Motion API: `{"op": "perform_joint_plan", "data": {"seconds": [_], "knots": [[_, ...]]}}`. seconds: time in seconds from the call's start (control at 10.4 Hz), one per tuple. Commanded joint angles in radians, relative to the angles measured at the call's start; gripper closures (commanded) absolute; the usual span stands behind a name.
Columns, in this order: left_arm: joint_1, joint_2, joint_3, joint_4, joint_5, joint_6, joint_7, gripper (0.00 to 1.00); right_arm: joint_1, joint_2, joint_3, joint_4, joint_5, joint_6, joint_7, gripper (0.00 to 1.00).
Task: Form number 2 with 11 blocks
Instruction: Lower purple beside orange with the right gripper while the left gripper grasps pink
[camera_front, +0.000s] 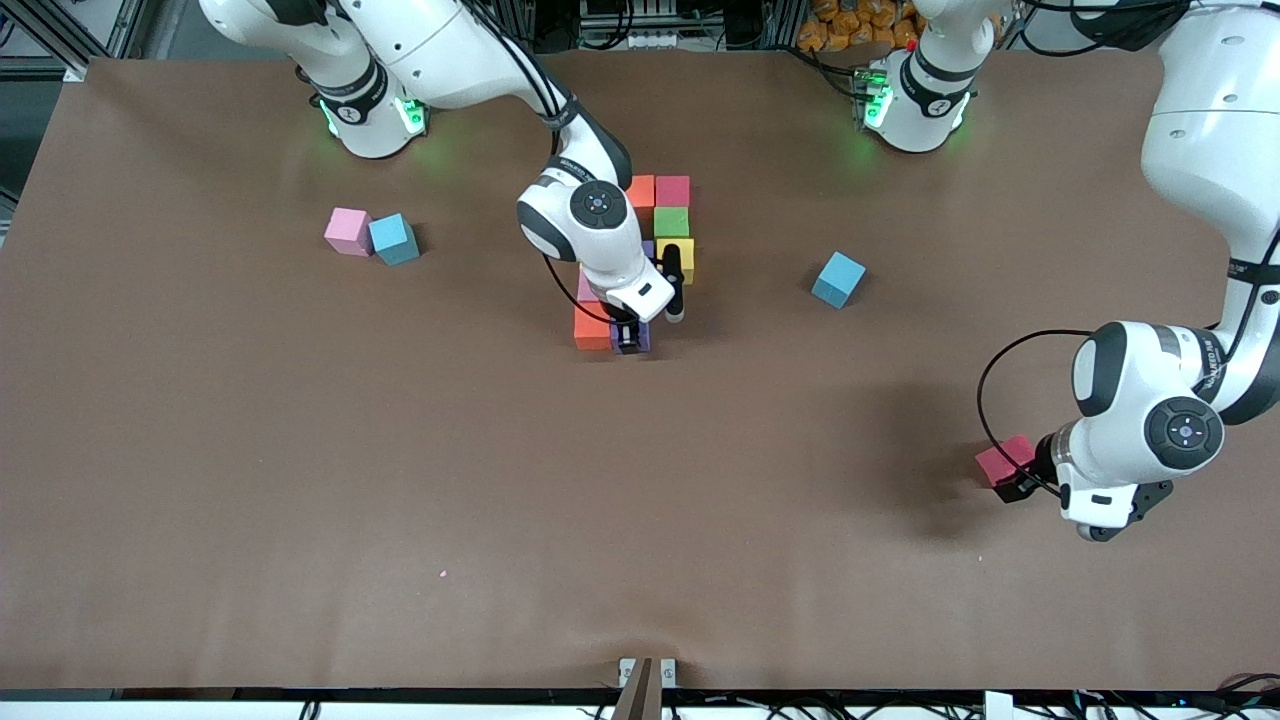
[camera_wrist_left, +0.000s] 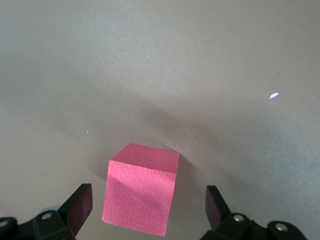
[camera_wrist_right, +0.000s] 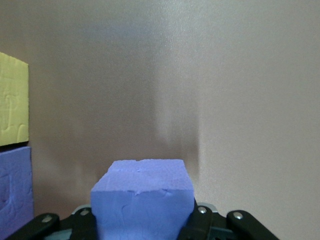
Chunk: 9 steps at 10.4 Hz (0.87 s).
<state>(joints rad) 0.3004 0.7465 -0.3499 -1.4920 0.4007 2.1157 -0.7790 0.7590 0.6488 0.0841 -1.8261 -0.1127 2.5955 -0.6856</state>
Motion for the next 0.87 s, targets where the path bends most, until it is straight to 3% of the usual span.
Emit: {"op": "perform_joint_plan", "data": {"seconds": [0.0, 0.1, 0.48, 0.77], "knots": [[0.003, 0.014, -0.003, 0.004, 0.024, 0.007, 0.024, 0.00, -0.003, -0.034, 0.000, -0.032, 0.007, -0.005, 0.005, 0.38], [0.003, 0.014, -0.003, 0.001, 0.024, 0.009, 0.036, 0.00, -0.003, -0.031, 0.000, -0.032, 0.007, -0.002, -0.008, 0.00], [0.009, 0.014, -0.001, -0.013, 0.026, 0.007, 0.096, 0.00, -0.006, -0.049, 0.002, -0.028, 0.007, -0.005, 0.001, 0.00], [0.011, 0.014, 0.000, -0.022, 0.035, 0.007, 0.130, 0.00, -0.001, -0.116, -0.001, -0.028, 0.008, -0.038, 0.003, 0.00]]}}
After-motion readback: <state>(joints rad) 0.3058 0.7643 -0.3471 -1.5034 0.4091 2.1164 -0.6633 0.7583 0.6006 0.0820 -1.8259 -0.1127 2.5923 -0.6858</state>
